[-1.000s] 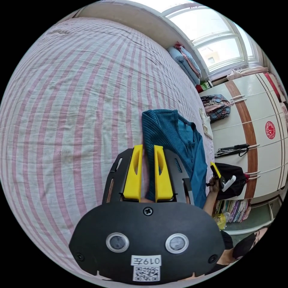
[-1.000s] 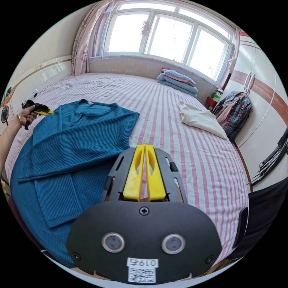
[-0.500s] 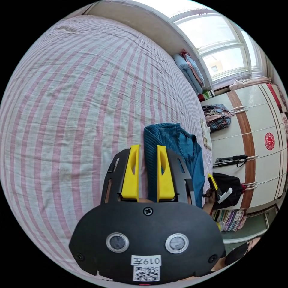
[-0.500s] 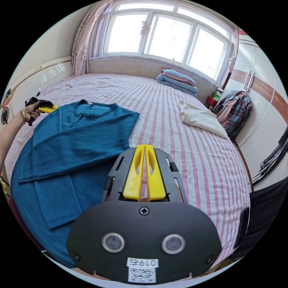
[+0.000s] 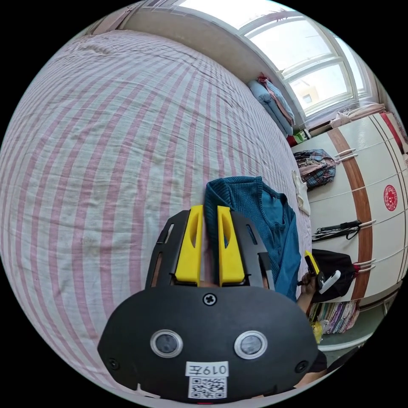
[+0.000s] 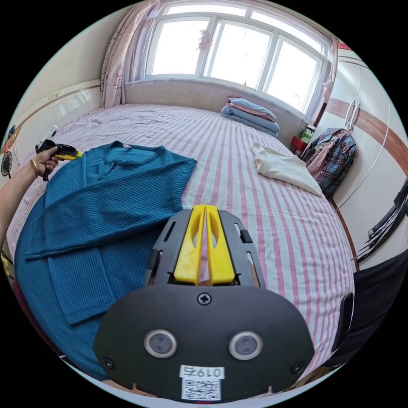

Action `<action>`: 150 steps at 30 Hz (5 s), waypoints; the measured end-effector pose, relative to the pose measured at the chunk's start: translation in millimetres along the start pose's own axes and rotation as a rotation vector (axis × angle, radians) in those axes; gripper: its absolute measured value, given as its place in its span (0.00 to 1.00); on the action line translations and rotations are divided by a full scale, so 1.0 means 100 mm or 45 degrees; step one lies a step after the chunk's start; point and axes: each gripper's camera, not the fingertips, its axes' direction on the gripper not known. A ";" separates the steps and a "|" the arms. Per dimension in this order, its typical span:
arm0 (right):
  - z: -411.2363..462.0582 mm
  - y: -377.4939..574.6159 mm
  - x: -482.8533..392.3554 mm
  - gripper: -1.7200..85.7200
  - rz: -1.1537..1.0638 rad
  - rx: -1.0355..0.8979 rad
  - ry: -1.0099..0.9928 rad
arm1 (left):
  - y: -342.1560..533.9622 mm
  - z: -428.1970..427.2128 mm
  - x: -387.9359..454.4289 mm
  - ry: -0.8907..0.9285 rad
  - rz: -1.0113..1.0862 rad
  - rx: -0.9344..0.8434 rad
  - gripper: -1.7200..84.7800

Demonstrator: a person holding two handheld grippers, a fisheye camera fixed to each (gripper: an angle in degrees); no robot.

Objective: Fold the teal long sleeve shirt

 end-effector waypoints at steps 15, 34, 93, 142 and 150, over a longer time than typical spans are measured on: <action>0.14 0.01 0.63 0.01 0.116 0.140 -0.145 | 1.59 -1.18 1.16 0.123 0.309 0.417 0.06; 1.71 -1.71 1.47 0.08 0.312 -0.237 -0.548 | 4.10 -1.44 3.50 -0.062 0.678 0.089 0.03; -4.36 2.08 -0.25 0.01 0.040 0.275 -0.176 | 8.10 -5.50 4.98 -0.026 0.769 0.458 0.04; -6.61 4.41 -1.53 0.02 0.170 0.103 0.084 | 12.57 -6.00 3.34 -0.541 0.405 0.302 0.08; -6.62 4.59 -1.26 0.07 0.211 0.160 0.011 | 12.59 -5.94 3.00 -0.443 0.330 0.318 0.15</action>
